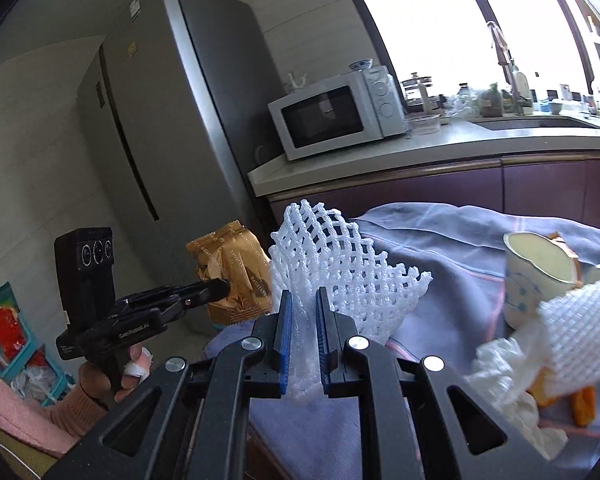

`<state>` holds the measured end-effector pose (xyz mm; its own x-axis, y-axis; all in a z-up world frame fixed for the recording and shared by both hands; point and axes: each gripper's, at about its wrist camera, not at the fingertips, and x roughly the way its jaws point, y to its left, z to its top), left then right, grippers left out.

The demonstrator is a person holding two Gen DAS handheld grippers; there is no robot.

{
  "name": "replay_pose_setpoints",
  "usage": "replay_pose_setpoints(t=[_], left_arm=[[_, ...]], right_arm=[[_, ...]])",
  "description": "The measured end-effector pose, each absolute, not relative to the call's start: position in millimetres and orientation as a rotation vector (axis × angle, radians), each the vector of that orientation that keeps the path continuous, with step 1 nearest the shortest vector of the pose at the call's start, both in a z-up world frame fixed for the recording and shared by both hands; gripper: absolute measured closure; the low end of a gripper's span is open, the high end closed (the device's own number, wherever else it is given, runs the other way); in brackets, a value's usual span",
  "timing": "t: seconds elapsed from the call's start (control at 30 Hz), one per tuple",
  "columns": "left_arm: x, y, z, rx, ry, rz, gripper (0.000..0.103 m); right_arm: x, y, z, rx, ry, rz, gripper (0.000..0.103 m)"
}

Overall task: Collect trash
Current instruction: 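Carry both items to the teal bin and open both tools to drop them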

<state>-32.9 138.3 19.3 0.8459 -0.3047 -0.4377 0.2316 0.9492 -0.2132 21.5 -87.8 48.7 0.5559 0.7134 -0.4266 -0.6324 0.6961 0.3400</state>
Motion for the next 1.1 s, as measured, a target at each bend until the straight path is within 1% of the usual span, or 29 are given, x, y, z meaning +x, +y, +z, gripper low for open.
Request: replay_pose_setpoints(t=[0.23,0.47,0.53,0.8,1.1], left_arm=[[-11,232,17,-0.177,0.511,-0.041,0.097],[19,295,-13,-0.194,0.584,0.081,0.097],[27,303,-26,-0.198,0.602,0.102,0.097],[62,333,-52,-0.229,0.655,0.153,0.097],[97,342,-81,-0.224,0.724,0.162,0.097]], right_arm=[[65,2,48,0.094,0.615,0.954,0.093],[95,83,39,0.020,0.653,1.028,0.093],[104,103,34,0.005,0.672,1.035,0.093],[133,164,0,-0.043,0.790,1.046,0.093],[161,201,-31,-0.053,0.947,0.995,0.092]])
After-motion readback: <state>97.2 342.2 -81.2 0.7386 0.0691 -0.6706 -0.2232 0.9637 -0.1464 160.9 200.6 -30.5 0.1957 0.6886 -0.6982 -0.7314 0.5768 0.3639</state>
